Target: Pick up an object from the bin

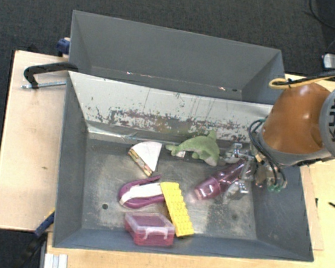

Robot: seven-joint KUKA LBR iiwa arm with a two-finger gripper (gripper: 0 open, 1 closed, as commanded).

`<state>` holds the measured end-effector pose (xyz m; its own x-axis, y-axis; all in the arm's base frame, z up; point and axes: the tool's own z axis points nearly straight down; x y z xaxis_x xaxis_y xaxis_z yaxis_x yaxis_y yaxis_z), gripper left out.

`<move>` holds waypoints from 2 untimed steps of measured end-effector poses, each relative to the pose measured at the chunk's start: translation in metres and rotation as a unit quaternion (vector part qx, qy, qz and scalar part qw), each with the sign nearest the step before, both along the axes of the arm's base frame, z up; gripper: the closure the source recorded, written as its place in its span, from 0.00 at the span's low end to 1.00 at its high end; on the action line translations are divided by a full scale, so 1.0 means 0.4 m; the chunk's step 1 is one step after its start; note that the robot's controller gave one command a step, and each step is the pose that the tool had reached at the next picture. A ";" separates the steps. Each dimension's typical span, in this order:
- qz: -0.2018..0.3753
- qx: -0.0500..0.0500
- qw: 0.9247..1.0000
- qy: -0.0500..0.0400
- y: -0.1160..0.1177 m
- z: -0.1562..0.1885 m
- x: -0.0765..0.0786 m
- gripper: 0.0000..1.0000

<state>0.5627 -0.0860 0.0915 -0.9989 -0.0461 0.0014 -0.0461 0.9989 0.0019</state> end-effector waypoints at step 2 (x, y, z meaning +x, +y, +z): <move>-0.051 0.000 0.999 -0.002 0.000 -0.033 -0.036 0.00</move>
Offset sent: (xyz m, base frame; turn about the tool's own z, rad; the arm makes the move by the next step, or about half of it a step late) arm -0.0324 0.0059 -0.0192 0.1497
